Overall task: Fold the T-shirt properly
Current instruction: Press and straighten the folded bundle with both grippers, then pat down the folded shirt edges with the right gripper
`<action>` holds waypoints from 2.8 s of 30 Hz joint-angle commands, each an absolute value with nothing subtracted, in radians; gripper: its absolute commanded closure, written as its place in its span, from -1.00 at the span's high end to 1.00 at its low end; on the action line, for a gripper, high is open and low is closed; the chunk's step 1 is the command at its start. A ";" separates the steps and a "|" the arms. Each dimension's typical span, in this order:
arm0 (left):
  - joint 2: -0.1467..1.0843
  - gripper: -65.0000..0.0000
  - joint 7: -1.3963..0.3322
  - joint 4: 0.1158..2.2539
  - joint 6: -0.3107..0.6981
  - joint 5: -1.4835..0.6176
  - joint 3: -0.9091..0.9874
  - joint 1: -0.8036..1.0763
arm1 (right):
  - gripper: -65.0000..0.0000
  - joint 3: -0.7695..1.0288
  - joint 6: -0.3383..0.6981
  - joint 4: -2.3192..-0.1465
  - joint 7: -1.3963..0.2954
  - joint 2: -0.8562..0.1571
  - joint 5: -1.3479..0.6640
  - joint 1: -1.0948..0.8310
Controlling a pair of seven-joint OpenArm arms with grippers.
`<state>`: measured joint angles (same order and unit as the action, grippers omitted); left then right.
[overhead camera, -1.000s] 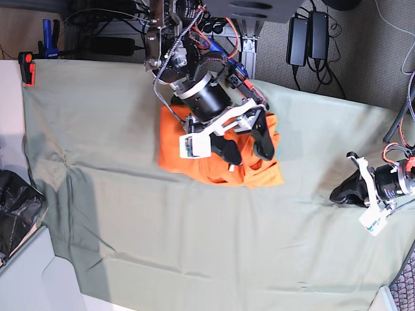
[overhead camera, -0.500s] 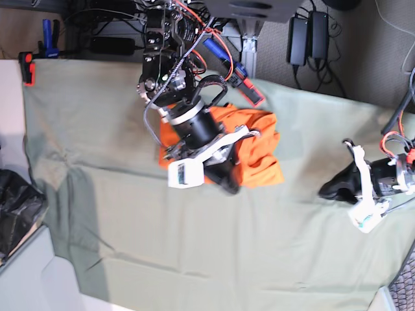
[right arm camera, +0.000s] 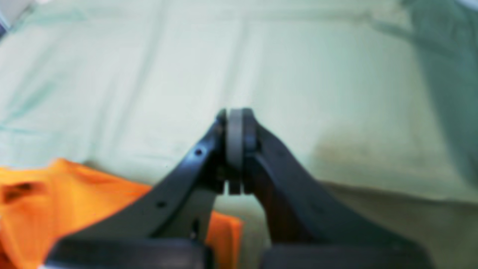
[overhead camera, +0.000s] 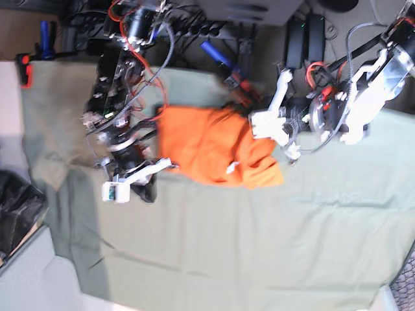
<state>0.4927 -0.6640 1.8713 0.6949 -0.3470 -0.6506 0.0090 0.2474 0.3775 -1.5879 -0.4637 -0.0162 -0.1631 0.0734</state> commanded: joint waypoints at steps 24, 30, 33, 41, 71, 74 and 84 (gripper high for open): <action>0.515 -1.00 -0.504 1.502 0.661 -0.200 -0.706 -0.179 | -1.00 0.028 0.472 -1.536 -0.487 -0.254 -0.251 -0.001; 0.498 -1.00 -0.474 1.413 0.654 -0.201 -0.706 -0.305 | -1.00 0.028 0.472 -1.605 -0.512 -0.257 -0.355 -0.079; 0.476 -1.00 -0.472 1.355 0.654 -0.201 -0.706 -0.361 | -1.00 0.028 0.472 -1.631 -0.521 -0.245 -0.390 -0.109; 0.421 -1.00 -0.444 1.227 0.655 -0.202 -0.706 -0.445 | -1.00 0.028 0.473 -1.740 -0.524 -0.160 -0.420 -0.225; 0.575 -1.00 -0.665 1.713 0.640 -0.483 -0.706 -0.510 | -1.00 0.238 0.475 -1.999 -0.543 -0.056 -0.483 -0.187; 0.573 -1.00 -0.662 1.713 0.640 -0.483 -0.706 -0.485 | -1.00 0.184 0.475 -1.994 -0.540 -0.010 -0.465 -0.138; 0.603 -1.00 -0.682 1.711 0.640 -0.453 -0.706 -0.416 | -1.00 0.004 0.475 -1.654 -0.469 0.052 -0.242 0.139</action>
<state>0.5961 -0.6968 1.6962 0.6453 -0.4465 -0.7155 -0.3908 0.0044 0.3786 -1.6337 -0.4900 0.0502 -0.2378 0.1226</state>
